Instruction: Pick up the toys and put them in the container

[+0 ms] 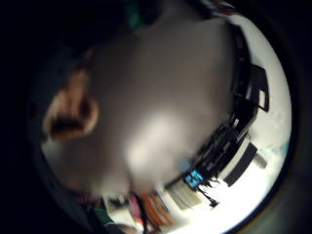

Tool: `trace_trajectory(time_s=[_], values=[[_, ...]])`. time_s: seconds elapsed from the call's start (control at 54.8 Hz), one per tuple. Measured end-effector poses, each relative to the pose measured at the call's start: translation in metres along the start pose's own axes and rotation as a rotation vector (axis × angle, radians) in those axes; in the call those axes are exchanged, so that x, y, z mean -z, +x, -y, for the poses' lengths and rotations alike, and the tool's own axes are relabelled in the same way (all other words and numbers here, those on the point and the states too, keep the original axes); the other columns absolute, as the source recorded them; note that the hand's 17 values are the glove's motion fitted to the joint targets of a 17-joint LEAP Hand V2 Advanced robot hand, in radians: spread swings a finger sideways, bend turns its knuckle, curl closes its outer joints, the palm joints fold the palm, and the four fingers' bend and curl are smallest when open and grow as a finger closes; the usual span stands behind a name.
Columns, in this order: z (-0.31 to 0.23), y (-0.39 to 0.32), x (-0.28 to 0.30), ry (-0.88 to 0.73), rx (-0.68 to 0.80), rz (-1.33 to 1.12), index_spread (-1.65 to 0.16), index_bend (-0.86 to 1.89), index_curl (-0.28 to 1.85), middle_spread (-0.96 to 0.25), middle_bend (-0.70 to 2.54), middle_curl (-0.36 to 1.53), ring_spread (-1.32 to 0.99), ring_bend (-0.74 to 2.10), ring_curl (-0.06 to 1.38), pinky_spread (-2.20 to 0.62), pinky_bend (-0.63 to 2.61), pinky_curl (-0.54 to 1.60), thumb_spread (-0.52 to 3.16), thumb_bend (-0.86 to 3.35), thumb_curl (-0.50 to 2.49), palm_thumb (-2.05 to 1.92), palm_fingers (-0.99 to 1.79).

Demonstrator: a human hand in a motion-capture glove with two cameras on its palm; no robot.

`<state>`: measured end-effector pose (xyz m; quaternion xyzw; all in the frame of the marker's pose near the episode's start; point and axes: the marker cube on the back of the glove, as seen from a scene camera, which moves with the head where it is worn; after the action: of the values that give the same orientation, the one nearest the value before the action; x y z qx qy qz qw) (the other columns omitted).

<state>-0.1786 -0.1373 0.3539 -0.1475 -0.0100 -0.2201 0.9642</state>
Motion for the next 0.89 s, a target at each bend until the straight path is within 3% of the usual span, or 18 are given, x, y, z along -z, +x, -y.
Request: trace_trajectory(time_s=[0.201,0.274,0.383,0.529,0.766,0.894], values=[[-0.004,-0.004,0.002,0.187,-0.026,0.052,-0.28,0.58,0.29,-0.24,0.57,0.37,-0.21,0.29,0.30,-0.10,0.56,0.27,1.20,0.00,0.37,0.14,0.66],[-0.011,-0.002,0.007,0.238,-0.054,-0.004,-0.29,0.66,0.33,-0.27,0.63,0.41,-0.30,0.56,0.39,-0.20,0.63,0.30,1.16,0.12,0.46,0.40,1.05],[-0.022,0.005,0.018,0.175,-0.086,-0.019,-0.28,0.93,0.47,-0.29,0.82,0.51,-0.37,0.71,0.49,-0.28,0.72,0.37,0.98,0.13,0.55,0.49,1.33],[-0.039,0.016,0.058,0.169,-0.119,-0.006,-0.24,1.16,0.61,-0.27,1.03,0.62,-0.40,0.89,0.58,-0.32,0.82,0.43,0.80,0.10,0.63,0.51,1.26],[-0.089,0.034,0.211,0.309,-0.191,0.006,-0.18,1.29,0.73,-0.24,1.17,0.71,-0.41,1.03,0.66,-0.34,0.93,0.49,0.60,0.07,0.75,0.52,1.15],[-0.102,0.023,0.266,0.354,-0.202,-0.020,-0.17,1.31,0.77,-0.22,1.20,0.73,-0.40,1.07,0.68,-0.34,0.96,0.51,0.54,0.06,0.81,0.53,1.12]])
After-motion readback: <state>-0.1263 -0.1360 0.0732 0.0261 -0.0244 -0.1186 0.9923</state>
